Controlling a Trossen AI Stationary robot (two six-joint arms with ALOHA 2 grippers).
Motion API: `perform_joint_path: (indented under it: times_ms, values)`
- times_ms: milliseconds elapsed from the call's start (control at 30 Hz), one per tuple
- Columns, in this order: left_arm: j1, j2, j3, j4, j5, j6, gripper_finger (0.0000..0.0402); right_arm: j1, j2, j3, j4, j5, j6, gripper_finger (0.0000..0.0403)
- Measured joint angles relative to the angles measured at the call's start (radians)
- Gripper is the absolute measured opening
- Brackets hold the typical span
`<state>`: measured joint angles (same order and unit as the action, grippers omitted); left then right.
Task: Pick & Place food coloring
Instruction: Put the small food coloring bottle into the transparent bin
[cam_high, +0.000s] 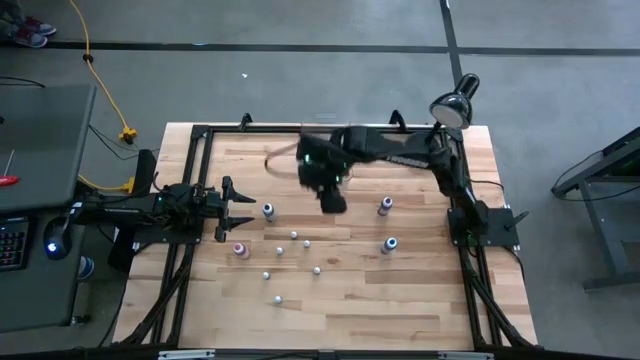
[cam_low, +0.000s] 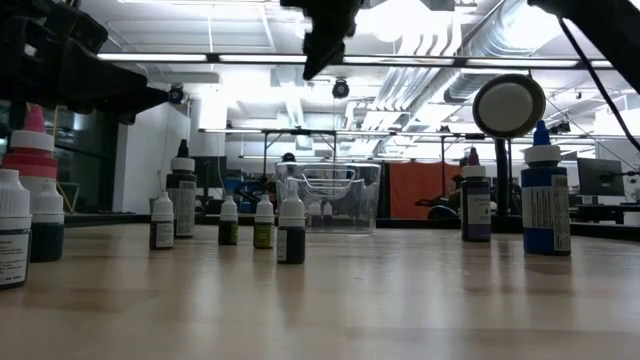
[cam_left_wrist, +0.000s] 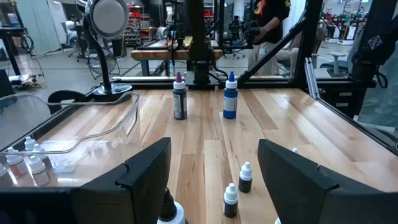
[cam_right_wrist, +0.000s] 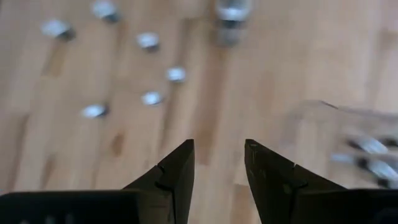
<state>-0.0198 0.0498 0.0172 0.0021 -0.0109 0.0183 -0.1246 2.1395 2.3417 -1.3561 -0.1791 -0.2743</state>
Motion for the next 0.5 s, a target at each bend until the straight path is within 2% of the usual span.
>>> perform_joint_path:
  times_ms: [133,267,500]
  values:
    - [0.000,0.000,0.000,0.000,0.000,0.000,0.0239,0.093,0.000,0.000,-0.015,-0.003,-0.060,0.0131]
    - [0.000,0.000,0.000,0.000,0.000,0.000,0.0239,0.165,0.000,0.000,-0.015,0.040,-0.060,0.0131]
    - [0.000,0.000,0.000,0.000,0.000,0.000,0.0239,0.260,0.038,-0.001,-0.031,0.137,0.106,0.0131]
